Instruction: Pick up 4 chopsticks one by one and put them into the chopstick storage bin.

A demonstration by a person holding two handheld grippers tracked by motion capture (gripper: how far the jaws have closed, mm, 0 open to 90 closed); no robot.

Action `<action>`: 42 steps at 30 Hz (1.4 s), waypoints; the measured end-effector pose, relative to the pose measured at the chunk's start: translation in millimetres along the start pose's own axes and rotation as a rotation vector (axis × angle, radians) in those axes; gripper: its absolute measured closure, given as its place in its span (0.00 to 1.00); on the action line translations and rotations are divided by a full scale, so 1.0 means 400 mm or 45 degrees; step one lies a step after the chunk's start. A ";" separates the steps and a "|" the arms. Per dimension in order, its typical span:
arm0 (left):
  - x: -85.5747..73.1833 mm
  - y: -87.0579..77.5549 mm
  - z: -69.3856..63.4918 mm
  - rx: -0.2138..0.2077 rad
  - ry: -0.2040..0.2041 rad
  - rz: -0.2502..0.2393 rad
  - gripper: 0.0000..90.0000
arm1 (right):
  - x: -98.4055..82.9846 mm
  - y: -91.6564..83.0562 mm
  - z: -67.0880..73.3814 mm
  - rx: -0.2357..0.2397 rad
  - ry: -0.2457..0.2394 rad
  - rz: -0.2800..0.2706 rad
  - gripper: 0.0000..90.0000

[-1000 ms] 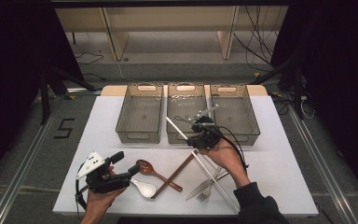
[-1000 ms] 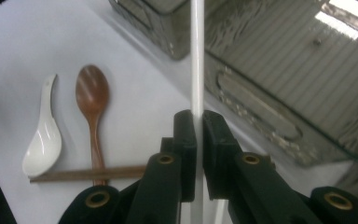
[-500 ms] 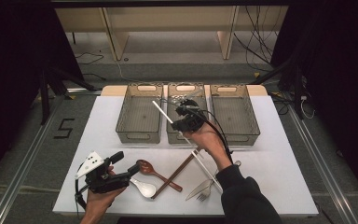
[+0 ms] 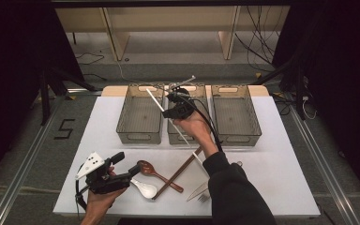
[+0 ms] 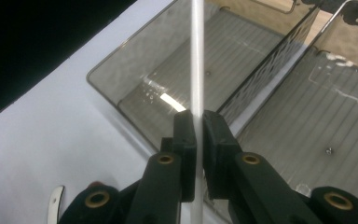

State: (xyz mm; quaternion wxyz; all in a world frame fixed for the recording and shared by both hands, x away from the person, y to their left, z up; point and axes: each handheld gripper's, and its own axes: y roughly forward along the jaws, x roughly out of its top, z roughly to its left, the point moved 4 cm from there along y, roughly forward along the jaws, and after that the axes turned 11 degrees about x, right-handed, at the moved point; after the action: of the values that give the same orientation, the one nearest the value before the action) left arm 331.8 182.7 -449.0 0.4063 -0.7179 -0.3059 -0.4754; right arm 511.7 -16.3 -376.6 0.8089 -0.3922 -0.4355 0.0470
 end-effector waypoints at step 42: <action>0.002 0.002 0.001 -0.007 -0.005 -0.006 0.17 | 0.178 0.167 -0.015 -0.033 0.112 -0.104 0.95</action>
State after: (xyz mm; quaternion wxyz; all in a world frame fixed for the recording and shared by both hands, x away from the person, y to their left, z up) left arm 332.9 182.6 -448.6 0.4025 -0.7192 -0.3069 -0.4759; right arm 577.7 55.8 -375.9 0.8234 -0.3861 -0.4158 -0.0089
